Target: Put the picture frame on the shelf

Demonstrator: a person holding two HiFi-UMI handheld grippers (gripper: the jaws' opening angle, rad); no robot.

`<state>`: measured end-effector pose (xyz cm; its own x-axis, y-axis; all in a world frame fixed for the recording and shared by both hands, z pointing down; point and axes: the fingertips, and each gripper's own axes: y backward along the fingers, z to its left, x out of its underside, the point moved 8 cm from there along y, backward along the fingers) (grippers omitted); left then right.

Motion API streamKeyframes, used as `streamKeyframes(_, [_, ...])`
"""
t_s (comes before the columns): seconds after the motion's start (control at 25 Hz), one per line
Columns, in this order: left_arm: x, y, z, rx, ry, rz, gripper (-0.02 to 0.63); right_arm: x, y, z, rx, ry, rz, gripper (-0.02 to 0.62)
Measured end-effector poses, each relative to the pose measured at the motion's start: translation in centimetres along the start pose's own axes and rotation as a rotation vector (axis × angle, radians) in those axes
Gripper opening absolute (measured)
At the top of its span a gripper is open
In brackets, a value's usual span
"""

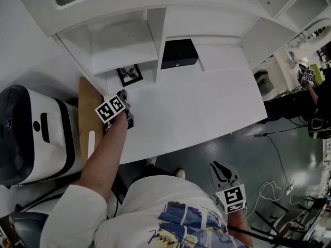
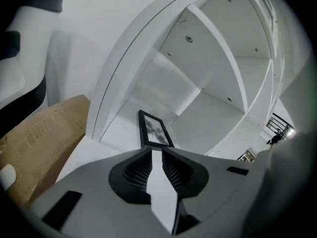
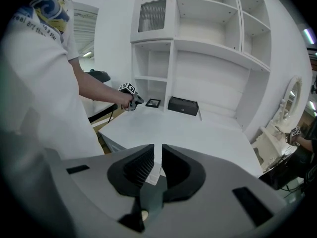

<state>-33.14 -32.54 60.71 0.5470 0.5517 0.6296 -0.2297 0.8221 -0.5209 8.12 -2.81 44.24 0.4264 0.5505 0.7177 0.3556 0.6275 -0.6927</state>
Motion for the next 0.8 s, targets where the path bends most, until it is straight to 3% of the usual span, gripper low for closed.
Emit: streamKeyframes(0.8, [9.8, 13.4, -8.9, -0.013, -0.135, -0.035, 0.063, 6.9, 3.8, -6.3, -0.192, 0.097, -0.120, 0.057])
